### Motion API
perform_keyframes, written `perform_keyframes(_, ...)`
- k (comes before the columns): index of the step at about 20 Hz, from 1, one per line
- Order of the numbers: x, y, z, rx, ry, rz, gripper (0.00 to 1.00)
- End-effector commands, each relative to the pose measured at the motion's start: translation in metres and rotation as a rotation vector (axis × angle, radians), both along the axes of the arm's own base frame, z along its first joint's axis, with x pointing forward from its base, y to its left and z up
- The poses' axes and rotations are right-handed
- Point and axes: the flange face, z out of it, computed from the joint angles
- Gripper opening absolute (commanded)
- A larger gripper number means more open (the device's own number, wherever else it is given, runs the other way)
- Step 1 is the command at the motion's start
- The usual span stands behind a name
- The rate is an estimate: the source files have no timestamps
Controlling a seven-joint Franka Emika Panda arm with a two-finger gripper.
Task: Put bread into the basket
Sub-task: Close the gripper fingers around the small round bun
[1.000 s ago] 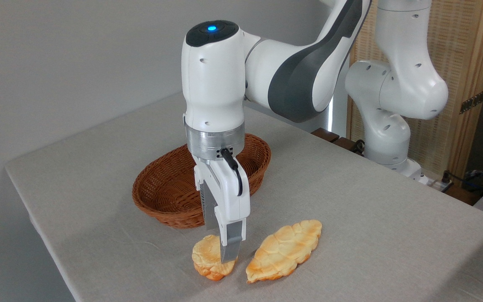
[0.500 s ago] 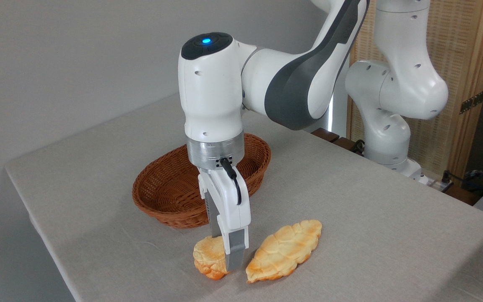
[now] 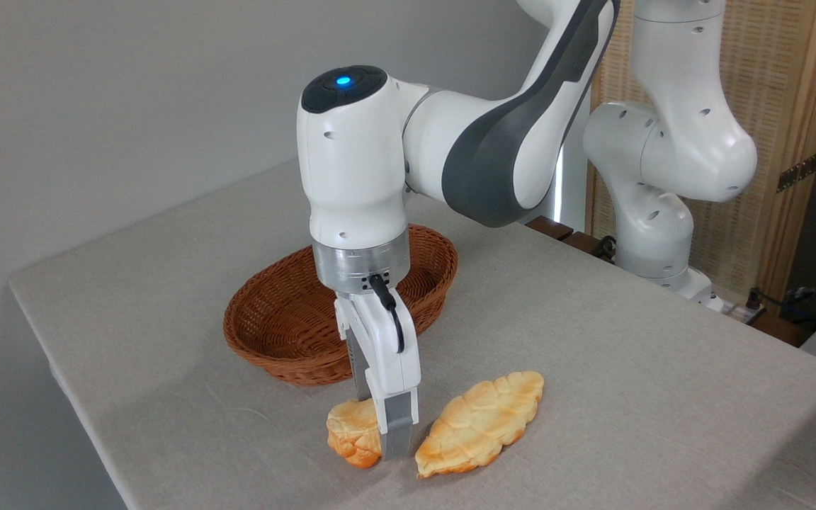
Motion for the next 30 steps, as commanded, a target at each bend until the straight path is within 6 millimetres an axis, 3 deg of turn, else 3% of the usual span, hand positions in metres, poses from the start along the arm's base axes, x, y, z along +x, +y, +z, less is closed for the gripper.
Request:
perform_keyframes(1, 0.000, 0.001, -0.001, 0.011, -0.014, -0.023, 0.44)
perform_keyframes(17, 0.000, 0.001, 0.002, 0.011, -0.017, -0.026, 0.45)
perform_keyframes(30, -0.001, 0.004, 0.059, -0.027, -0.124, 0.017, 0.49)
